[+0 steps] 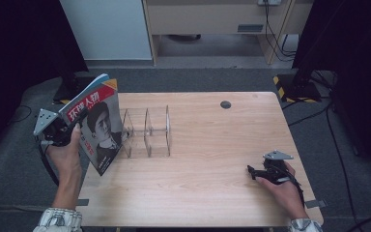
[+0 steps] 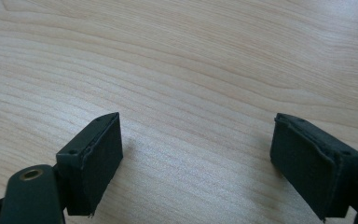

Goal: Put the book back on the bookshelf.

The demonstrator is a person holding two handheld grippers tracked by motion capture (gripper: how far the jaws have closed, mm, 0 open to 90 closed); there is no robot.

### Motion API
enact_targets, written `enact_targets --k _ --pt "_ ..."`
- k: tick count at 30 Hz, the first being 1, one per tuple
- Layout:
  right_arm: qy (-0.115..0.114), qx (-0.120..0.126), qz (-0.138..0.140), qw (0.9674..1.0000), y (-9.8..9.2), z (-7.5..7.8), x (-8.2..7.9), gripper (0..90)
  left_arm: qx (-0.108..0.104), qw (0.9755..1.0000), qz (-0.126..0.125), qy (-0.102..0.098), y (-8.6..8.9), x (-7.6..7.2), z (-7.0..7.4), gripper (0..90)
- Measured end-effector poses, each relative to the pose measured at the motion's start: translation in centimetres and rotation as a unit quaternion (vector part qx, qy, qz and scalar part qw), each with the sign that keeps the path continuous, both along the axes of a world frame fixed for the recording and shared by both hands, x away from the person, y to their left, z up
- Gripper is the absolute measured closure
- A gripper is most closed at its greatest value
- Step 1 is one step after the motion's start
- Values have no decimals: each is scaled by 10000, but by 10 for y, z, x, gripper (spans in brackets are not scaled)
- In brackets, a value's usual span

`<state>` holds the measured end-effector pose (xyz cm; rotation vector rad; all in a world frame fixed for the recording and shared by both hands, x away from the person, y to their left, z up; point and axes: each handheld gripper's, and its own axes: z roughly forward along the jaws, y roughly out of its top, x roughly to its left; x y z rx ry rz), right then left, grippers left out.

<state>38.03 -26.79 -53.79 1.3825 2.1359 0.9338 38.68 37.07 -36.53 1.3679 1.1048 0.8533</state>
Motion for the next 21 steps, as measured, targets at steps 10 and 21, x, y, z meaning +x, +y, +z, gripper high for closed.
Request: enact_targets --k 10,21 --pt "1 13 -11 10000 0 0 0 171 44 9999 80 -49 -7 4 -2 864" --pt "0 10 -12 10000 1 0 0 172 19 10000 39 -27 -12 6 -7 864"
